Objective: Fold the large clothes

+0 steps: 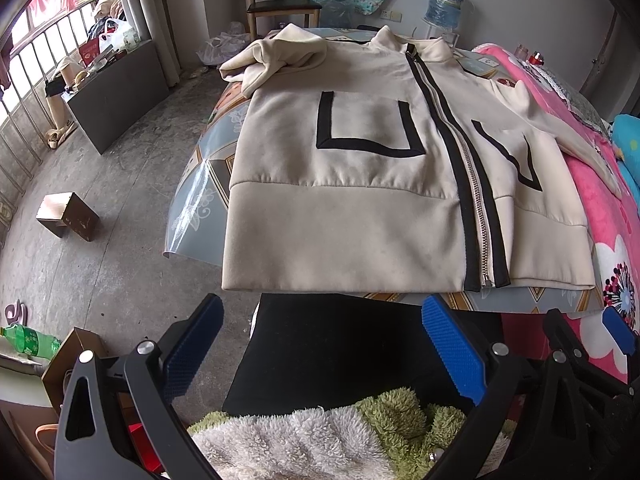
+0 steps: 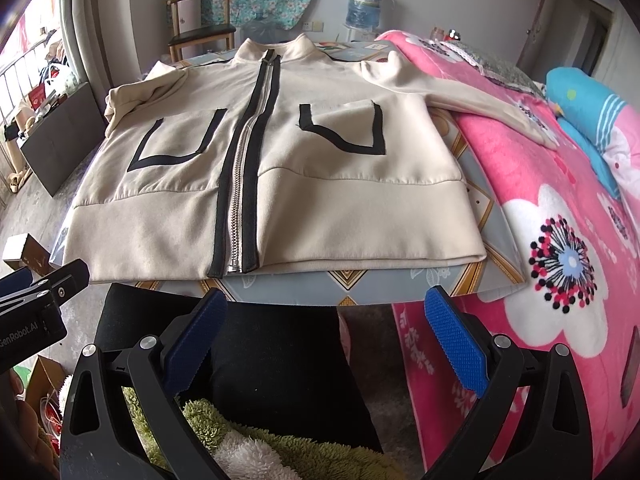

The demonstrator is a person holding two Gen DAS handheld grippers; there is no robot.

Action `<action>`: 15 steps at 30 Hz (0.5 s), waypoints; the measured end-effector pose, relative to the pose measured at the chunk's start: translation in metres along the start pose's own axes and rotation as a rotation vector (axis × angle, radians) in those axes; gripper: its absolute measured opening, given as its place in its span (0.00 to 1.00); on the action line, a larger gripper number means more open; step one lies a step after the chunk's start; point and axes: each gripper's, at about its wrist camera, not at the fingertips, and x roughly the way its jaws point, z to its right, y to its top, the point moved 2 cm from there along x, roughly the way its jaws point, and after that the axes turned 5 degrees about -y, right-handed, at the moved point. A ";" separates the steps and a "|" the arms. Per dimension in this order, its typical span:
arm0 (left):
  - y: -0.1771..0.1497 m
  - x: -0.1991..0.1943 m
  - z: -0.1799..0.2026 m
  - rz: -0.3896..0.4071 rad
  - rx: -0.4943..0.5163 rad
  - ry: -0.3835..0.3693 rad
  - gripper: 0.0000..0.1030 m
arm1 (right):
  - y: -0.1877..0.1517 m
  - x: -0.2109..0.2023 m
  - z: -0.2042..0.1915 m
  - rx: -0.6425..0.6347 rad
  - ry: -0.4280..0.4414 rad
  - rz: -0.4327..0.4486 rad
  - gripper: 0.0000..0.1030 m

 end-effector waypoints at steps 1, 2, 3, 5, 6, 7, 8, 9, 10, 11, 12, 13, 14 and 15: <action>0.001 -0.001 -0.002 0.000 -0.001 -0.001 0.95 | 0.000 0.000 0.000 -0.001 -0.001 0.000 0.93; 0.001 0.000 -0.001 0.000 0.000 0.000 0.95 | 0.001 0.000 -0.001 -0.002 -0.002 -0.002 0.93; 0.000 0.000 -0.001 -0.001 -0.001 -0.001 0.95 | 0.001 0.000 -0.001 -0.003 -0.002 -0.001 0.93; 0.001 0.000 -0.002 -0.003 -0.003 -0.005 0.95 | 0.003 0.000 -0.002 -0.003 0.001 0.005 0.93; 0.002 0.001 -0.003 -0.004 -0.003 -0.006 0.95 | 0.004 -0.001 -0.002 -0.003 0.005 0.009 0.93; 0.003 0.001 -0.004 -0.003 -0.003 -0.006 0.95 | 0.005 -0.002 -0.003 -0.006 0.005 0.014 0.93; 0.006 0.001 -0.006 0.001 0.003 -0.004 0.95 | 0.006 -0.002 -0.003 -0.009 0.000 0.020 0.93; 0.006 0.002 -0.005 0.001 0.004 -0.004 0.95 | 0.007 -0.002 -0.003 -0.011 -0.003 0.025 0.93; 0.010 0.002 -0.007 0.003 0.014 -0.002 0.95 | 0.008 -0.003 -0.002 -0.010 -0.001 0.028 0.93; 0.012 0.003 -0.007 0.004 0.023 -0.004 0.95 | 0.009 -0.002 -0.001 -0.007 0.002 0.028 0.93; 0.011 0.004 -0.005 0.005 0.026 -0.003 0.95 | 0.011 -0.002 0.000 -0.005 0.001 0.030 0.93; 0.013 0.005 -0.005 0.007 0.033 -0.003 0.95 | 0.011 -0.002 0.000 -0.003 0.000 0.035 0.93; 0.017 0.006 -0.005 0.013 0.049 -0.001 0.95 | 0.012 -0.002 0.000 -0.003 -0.002 0.040 0.93; 0.019 0.007 -0.003 0.016 0.058 -0.003 0.95 | 0.014 -0.001 -0.001 -0.007 -0.004 0.042 0.93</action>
